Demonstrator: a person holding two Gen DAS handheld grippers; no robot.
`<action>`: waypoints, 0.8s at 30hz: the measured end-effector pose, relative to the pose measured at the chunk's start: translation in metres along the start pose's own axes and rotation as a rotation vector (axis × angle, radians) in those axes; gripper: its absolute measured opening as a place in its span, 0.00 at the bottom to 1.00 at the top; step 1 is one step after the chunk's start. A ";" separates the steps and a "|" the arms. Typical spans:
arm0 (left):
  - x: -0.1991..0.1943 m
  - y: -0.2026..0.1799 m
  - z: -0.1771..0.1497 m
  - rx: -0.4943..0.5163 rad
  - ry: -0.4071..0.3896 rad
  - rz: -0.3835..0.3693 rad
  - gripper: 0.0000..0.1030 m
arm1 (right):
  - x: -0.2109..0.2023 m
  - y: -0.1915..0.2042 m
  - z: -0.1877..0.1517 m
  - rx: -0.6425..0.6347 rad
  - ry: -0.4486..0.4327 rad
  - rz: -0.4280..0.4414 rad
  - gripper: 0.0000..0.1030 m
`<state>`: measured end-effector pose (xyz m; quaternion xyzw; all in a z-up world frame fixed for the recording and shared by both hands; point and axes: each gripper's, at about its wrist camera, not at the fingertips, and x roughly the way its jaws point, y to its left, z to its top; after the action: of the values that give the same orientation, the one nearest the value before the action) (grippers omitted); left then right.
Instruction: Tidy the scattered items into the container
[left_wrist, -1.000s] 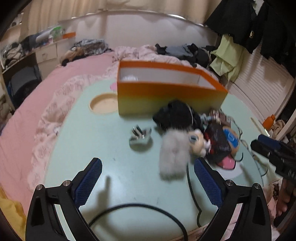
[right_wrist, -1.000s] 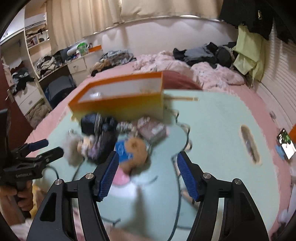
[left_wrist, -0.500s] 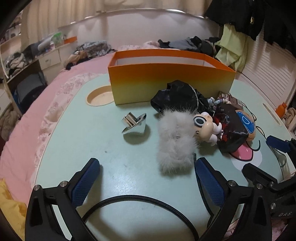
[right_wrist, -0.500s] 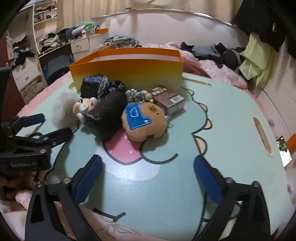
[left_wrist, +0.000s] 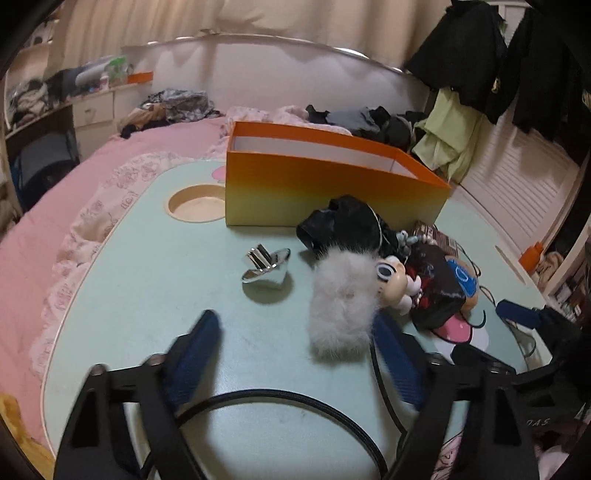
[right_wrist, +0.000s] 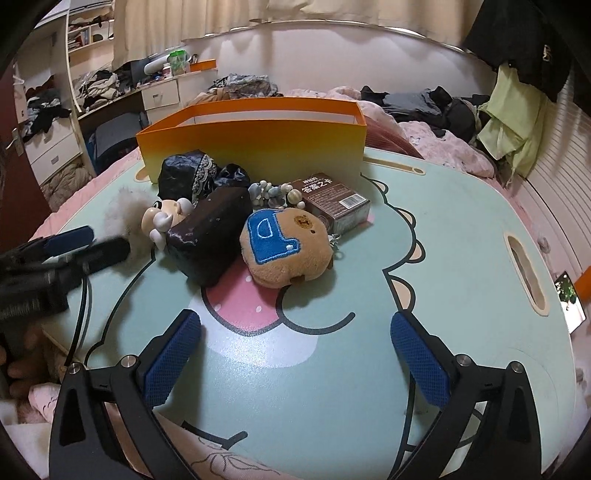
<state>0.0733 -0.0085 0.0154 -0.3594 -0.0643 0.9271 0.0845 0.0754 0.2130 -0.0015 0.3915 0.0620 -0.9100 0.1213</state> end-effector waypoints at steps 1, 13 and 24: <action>0.002 -0.001 0.002 0.002 0.005 -0.010 0.65 | 0.000 0.000 0.000 0.000 0.000 0.000 1.00; 0.018 -0.020 0.010 0.069 0.027 -0.059 0.22 | -0.002 0.001 0.000 0.002 -0.006 0.003 1.00; -0.032 -0.023 -0.007 0.092 -0.183 -0.115 0.22 | -0.013 -0.012 0.030 0.088 -0.099 0.104 0.66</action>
<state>0.1039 0.0084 0.0349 -0.2646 -0.0497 0.9517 0.1475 0.0593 0.2207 0.0287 0.3539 -0.0048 -0.9225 0.1541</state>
